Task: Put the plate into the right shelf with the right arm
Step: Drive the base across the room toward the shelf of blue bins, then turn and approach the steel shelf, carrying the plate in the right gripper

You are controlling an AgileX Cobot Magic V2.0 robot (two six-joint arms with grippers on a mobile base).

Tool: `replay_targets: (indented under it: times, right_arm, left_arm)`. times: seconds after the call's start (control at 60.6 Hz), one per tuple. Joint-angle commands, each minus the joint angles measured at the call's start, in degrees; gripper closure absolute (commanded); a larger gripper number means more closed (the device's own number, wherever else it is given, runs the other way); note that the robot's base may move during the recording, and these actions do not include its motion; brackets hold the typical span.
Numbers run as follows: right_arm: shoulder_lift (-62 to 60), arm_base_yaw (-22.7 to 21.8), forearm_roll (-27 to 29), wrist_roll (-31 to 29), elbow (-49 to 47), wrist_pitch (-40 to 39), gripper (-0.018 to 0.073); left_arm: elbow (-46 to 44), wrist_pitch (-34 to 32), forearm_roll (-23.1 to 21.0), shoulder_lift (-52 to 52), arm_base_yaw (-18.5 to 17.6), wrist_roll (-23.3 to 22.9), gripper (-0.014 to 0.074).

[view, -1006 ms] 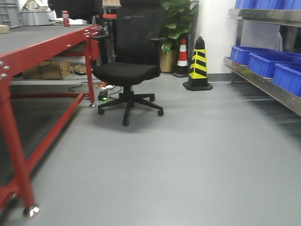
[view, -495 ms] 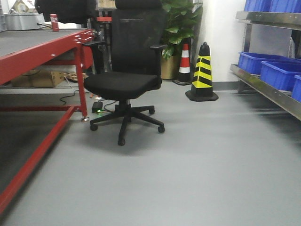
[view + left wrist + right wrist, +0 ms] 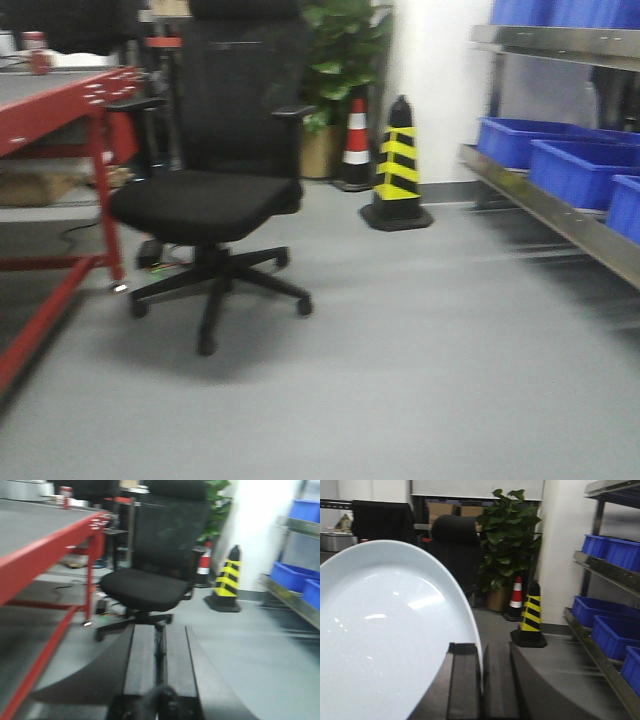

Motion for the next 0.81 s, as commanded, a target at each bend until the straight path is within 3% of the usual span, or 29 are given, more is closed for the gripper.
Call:
replay_targets:
  times: [0.0, 0.791]
  right_arm:
    - [0.9, -0.2, -0.8, -0.1, -1.7, -5.7, 0.0505]
    - [0.9, -0.2, -0.8, -0.1, -1.7, -5.7, 0.0505]
  left_arm:
    - [0.4, -5.1, 0.0, -0.7, -0.7, -0.3, 0.0643]
    - [0.4, -5.1, 0.0, -0.7, -1.3, -0.3, 0.0643]
